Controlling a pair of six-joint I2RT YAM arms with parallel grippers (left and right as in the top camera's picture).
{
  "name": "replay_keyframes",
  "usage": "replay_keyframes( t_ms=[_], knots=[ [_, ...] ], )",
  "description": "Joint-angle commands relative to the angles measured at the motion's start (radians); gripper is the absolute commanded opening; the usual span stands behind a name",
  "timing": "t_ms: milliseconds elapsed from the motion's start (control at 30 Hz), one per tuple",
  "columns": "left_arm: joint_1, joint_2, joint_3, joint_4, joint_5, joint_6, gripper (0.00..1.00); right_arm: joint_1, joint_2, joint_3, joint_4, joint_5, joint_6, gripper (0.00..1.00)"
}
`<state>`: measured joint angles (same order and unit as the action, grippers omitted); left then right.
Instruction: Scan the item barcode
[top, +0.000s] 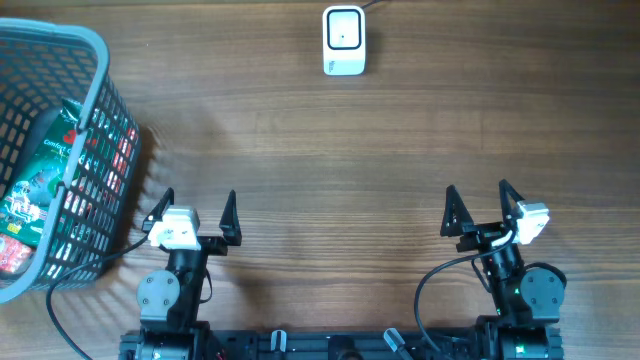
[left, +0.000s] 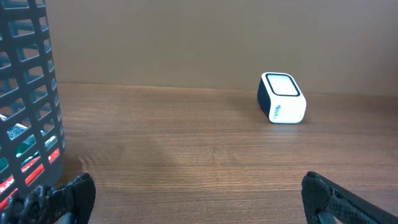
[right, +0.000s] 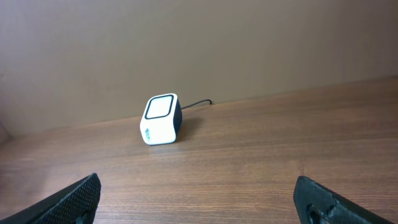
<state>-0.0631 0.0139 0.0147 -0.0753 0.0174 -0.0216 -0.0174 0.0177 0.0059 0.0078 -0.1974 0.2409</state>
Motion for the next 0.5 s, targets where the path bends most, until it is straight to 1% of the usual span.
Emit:
replay_keyframes(
  t_ms=[0,167,233,267,333,433,467],
  knots=[
    [0.006,-0.006,-0.009,0.000,0.012,-0.013,1.00,0.004,0.003,-0.001,0.006,0.014,0.005,1.00],
    [0.006,-0.006,-0.009,0.002,-0.007,-0.010,1.00,0.004,0.003,-0.001,0.006,0.014,0.005,1.00],
    [0.006,-0.006,-0.009,0.045,-0.006,-0.014,1.00,0.004,0.003,-0.001,0.006,0.014,0.005,1.00],
    [0.004,-0.006,-0.009,0.064,0.025,-0.044,1.00,0.004,0.003,-0.001,0.006,0.014,0.005,1.00],
    [0.002,-0.006,-0.006,0.061,0.130,-0.058,1.00,0.004,0.003,-0.001,0.006,0.014,0.005,1.00],
    [0.002,0.014,0.077,0.023,0.169,-0.206,1.00,0.004,0.003,-0.001,0.006,0.014,0.005,1.00],
    [0.002,0.050,0.162,-0.026,0.169,-0.280,1.00,0.004,0.003,-0.001,0.006,0.014,0.005,1.00]
  ],
)
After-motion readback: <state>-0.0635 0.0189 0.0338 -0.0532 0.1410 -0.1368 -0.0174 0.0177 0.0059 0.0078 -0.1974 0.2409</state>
